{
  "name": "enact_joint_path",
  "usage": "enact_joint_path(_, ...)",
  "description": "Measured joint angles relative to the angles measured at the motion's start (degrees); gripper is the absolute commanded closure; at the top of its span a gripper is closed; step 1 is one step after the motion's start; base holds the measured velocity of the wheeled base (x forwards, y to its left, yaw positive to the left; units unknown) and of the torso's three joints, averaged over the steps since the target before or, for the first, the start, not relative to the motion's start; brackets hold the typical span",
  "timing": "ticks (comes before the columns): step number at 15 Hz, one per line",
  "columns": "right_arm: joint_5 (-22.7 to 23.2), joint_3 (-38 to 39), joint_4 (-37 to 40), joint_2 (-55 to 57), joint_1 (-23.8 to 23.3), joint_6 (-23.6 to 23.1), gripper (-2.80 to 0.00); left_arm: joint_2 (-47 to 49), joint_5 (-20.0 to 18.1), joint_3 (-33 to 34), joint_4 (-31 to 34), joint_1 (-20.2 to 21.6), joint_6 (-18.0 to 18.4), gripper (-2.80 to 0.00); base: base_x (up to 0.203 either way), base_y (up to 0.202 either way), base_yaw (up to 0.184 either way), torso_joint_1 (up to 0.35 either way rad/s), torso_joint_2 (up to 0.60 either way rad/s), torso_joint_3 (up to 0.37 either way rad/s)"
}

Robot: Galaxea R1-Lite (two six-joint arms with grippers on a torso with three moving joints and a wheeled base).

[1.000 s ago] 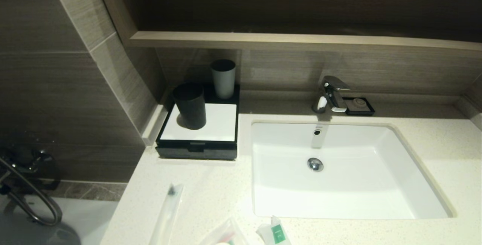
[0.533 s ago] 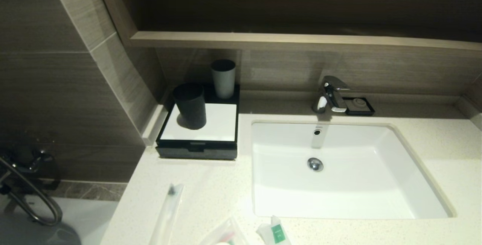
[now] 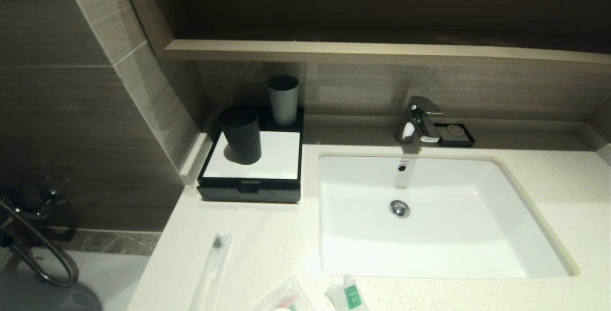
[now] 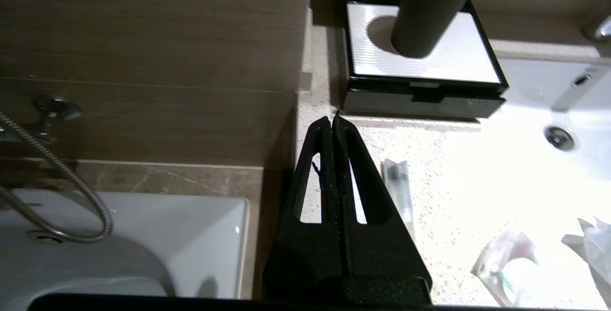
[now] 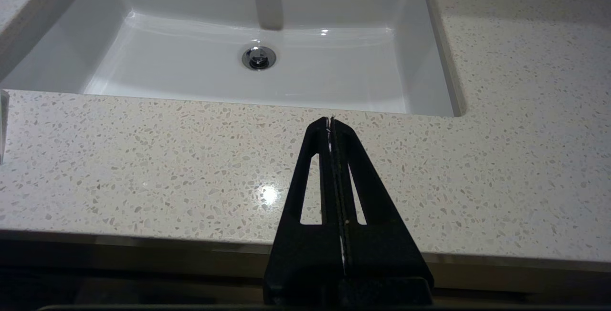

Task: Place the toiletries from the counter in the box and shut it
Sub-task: Pick up the cup

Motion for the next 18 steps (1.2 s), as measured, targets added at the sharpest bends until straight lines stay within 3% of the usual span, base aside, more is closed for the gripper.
enact_joint_path(4,0.0,0.0,0.0,0.0,0.0,0.02,0.0,10.47,-4.93,-3.17,-0.35,-0.13,0.11,0.0,0.0,0.0,0.0,0.0,0.0,0.0)
enact_joint_path(8,-0.01,0.0,0.0,0.0,0.0,0.01,0.0,21.4,-4.78,-5.96,-3.08,-4.45,-0.13,0.0,0.0,0.0,0.0,0.0,0.0,0.0)
enact_joint_path(10,0.0,0.0,-0.02,0.0,0.0,0.02,0.0,26.6,-2.12,-6.47,-6.47,-7.82,-0.13,0.0,0.0,0.0,0.0,0.0,0.0,0.0)
enact_joint_path(14,0.01,0.0,-0.02,0.0,0.0,-0.02,0.0,36.49,7.45,-7.53,-15.61,-17.16,-1.19,0.0,0.0,0.0,0.0,0.0,0.0,0.0)
enact_joint_path(18,0.0,0.0,-0.02,0.0,0.0,0.0,0.0,43.57,12.22,-11.47,-16.97,-23.24,-3.52,0.0,0.0,0.0,0.0,0.0,0.0,0.0)
